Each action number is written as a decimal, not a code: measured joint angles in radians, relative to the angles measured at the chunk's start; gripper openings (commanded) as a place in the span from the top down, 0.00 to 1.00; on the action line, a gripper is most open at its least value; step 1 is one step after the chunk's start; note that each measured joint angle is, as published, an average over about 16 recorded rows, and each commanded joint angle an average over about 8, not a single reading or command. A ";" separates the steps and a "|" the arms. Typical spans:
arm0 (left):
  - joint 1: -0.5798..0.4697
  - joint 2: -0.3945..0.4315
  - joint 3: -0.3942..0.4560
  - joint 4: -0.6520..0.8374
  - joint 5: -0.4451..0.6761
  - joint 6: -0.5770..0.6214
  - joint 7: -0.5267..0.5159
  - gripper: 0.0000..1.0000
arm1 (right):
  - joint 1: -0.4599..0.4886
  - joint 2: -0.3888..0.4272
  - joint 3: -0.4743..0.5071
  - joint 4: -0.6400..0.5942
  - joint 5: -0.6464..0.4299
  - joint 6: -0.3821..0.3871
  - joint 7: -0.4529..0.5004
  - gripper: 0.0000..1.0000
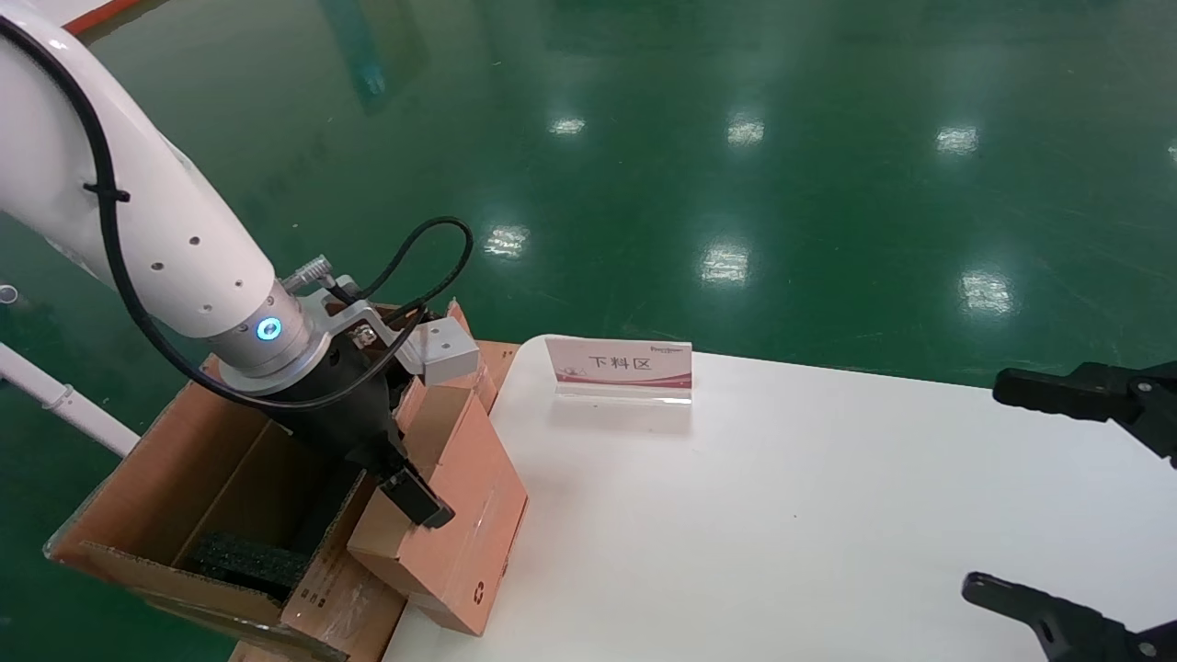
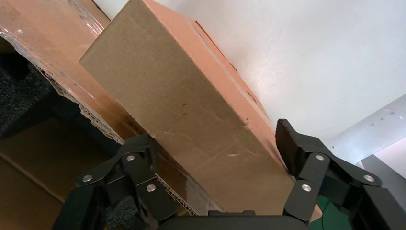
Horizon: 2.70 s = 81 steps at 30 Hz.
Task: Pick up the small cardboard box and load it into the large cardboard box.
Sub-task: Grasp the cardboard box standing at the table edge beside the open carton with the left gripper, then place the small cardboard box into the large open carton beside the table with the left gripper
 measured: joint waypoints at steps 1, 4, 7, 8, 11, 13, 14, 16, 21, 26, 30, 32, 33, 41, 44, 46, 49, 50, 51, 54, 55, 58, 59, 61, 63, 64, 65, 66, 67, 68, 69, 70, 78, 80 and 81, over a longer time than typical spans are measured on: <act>0.000 0.000 0.000 0.000 0.000 0.000 0.000 1.00 | 0.000 0.000 0.000 0.000 0.000 0.000 0.000 1.00; 0.000 0.000 -0.001 0.000 0.000 0.000 0.000 1.00 | 0.000 0.000 0.000 0.000 0.000 0.000 0.000 1.00; 0.000 0.000 -0.001 0.000 0.000 0.000 0.000 1.00 | 0.000 0.000 0.000 0.000 0.000 0.000 0.000 1.00; 0.000 0.000 -0.001 0.000 0.000 0.001 0.001 1.00 | 0.000 0.000 0.000 0.000 0.000 0.000 0.000 1.00; -0.001 0.000 -0.001 0.000 0.000 0.001 0.001 1.00 | 0.000 0.000 0.000 0.000 0.000 0.000 0.000 1.00; -0.001 -0.001 -0.001 0.000 0.000 0.001 0.001 1.00 | 0.000 0.000 0.000 0.000 0.000 0.000 0.000 1.00; -0.001 -0.001 -0.001 0.000 0.000 0.001 0.001 1.00 | 0.000 0.000 0.000 0.000 0.000 0.000 0.000 1.00; -0.001 -0.001 -0.001 0.000 0.000 0.001 0.001 1.00 | 0.000 0.000 0.000 0.000 0.000 0.000 0.000 1.00; -0.004 -0.001 -0.004 0.003 -0.003 -0.001 0.004 1.00 | 0.000 0.000 0.000 0.000 0.000 0.000 0.000 1.00; -0.021 -0.009 -0.019 0.009 -0.018 -0.007 0.014 1.00 | 0.000 0.000 0.000 0.000 0.000 0.000 0.000 1.00; -0.051 -0.024 -0.042 0.021 -0.039 -0.013 0.031 1.00 | 0.000 0.000 0.000 -0.001 0.000 0.000 0.000 1.00; -0.073 -0.034 -0.058 0.031 -0.052 -0.015 0.045 1.00 | 0.000 0.000 -0.001 -0.001 0.000 0.000 0.000 1.00; -0.087 -0.039 -0.068 0.038 -0.058 -0.016 0.053 1.00 | 0.000 0.000 -0.001 -0.001 0.000 0.000 0.000 1.00; -0.240 -0.078 -0.147 0.134 -0.078 0.000 0.153 1.00 | 0.001 0.000 -0.001 -0.001 0.001 0.000 -0.001 1.00; -0.306 -0.083 -0.167 0.187 -0.067 0.016 0.202 1.00 | 0.001 0.000 -0.001 -0.001 0.001 0.000 -0.001 0.95; -0.351 -0.083 -0.172 0.224 -0.055 0.028 0.236 1.00 | 0.001 0.000 -0.002 -0.001 0.001 0.000 -0.001 0.70; -0.413 -0.080 -0.160 0.274 -0.035 0.047 0.283 1.00 | 0.001 0.000 -0.002 -0.001 0.001 0.000 -0.001 0.33; -0.431 -0.079 -0.151 0.289 -0.029 0.053 0.297 1.00 | 0.001 0.000 -0.002 -0.001 0.001 0.000 -0.001 0.20; -0.449 -0.077 -0.139 0.303 -0.024 0.059 0.310 1.00 | 0.001 0.000 -0.002 -0.001 0.001 0.000 -0.001 0.08; -0.498 -0.073 -0.085 0.339 -0.011 0.073 0.343 1.00 | 0.001 0.001 -0.002 -0.001 0.001 0.000 -0.001 0.00; -0.513 -0.072 -0.062 0.349 -0.009 0.077 0.352 1.00 | 0.001 0.001 -0.002 -0.001 0.001 0.000 -0.001 0.00; -0.552 -0.069 0.020 0.371 -0.012 0.084 0.371 1.00 | 0.001 0.001 -0.002 -0.001 0.001 0.000 -0.001 0.00; -0.564 -0.068 0.051 0.376 -0.016 0.085 0.375 1.00 | 0.001 0.001 -0.002 -0.001 0.001 0.000 -0.001 0.00; -0.585 -0.068 0.116 0.384 -0.027 0.087 0.381 1.00 | 0.001 0.001 -0.003 -0.001 0.001 0.000 -0.001 0.00; -0.603 -0.068 0.182 0.390 -0.041 0.086 0.382 1.00 | 0.001 0.001 -0.003 -0.001 0.002 0.000 -0.001 0.00; -0.611 -0.067 0.215 0.392 -0.048 0.086 0.381 1.00 | 0.001 0.001 -0.003 -0.001 0.002 0.001 -0.002 0.00; -0.618 -0.067 0.246 0.393 -0.056 0.085 0.380 1.00 | 0.001 0.001 -0.003 -0.001 0.002 0.001 -0.002 0.00; -0.624 -0.067 0.278 0.395 -0.063 0.084 0.378 1.00 | 0.001 0.001 -0.003 -0.001 0.002 0.001 -0.002 0.00; -0.629 -0.067 0.307 0.396 -0.071 0.083 0.376 1.00 | 0.001 0.001 -0.003 -0.001 0.002 0.001 -0.002 0.00; -0.634 -0.067 0.334 0.396 -0.079 0.081 0.374 1.00 | 0.001 0.001 -0.003 -0.001 0.002 0.001 -0.002 0.00; -0.637 -0.067 0.361 0.396 -0.086 0.080 0.371 1.00 | 0.001 0.001 -0.003 -0.001 0.002 0.001 -0.002 0.00; -0.639 -0.067 0.385 0.396 -0.094 0.078 0.368 1.00 | 0.001 0.001 -0.003 -0.001 0.002 0.001 -0.002 0.00; -0.628 -0.074 0.522 0.388 -0.132 0.057 0.338 1.00 | 0.001 0.001 -0.004 -0.001 0.002 0.001 -0.002 0.00; -0.618 -0.078 0.541 0.385 -0.136 0.049 0.329 1.00 | 0.001 0.001 -0.004 -0.001 0.002 0.001 -0.002 0.00; -0.612 -0.081 0.548 0.384 -0.138 0.044 0.324 1.00 | 0.001 0.001 -0.004 -0.001 0.002 0.001 -0.002 0.00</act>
